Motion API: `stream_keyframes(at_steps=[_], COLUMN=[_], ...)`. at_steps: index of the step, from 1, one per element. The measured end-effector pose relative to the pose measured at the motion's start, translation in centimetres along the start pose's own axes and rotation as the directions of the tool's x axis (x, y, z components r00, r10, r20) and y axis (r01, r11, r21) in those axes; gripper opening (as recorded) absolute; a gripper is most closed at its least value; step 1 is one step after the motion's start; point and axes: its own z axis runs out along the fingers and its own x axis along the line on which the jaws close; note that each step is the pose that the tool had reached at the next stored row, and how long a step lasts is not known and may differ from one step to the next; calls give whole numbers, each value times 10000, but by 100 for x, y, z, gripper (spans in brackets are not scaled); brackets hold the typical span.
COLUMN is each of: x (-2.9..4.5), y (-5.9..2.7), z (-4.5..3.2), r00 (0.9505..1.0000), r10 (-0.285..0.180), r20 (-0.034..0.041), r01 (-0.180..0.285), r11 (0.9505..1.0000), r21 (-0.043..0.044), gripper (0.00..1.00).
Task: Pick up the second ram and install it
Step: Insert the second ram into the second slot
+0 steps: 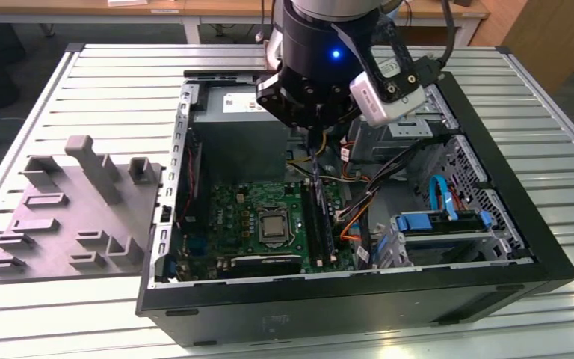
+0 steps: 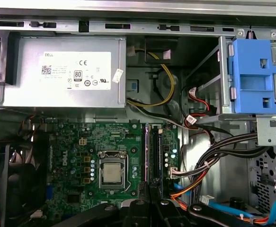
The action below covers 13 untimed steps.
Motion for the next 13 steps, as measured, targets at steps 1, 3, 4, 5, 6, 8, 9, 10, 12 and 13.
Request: stream_keyframes(at_steps=[1,3,4,5,6,8,9,10,12,13], x=[-4,-12,-16,-21,-25,-33,-37,-41,-48,-52], y=[0,-1,-1,-1,-2,-3,-3,-3,-4,-5], z=[3,10,13,16,20,28,32,37,47,53], r00=[10000,10000,10000,10000,10000,10000,10000,10000,10000,10000], r10=[0,0,0,0,0,-1,0,-1,-1,-1], r20=[-1,0,-1,0,0,0,0,0,0,0], r01=[0,0,0,0,0,1,0,1,1,1], r11=[10000,10000,10000,10000,10000,10000,10000,10000,10000,10000], r21=[1,0,1,0,0,0,0,0,0,0], gripper=[12,12,12,12,12,12,12,12,12,12])
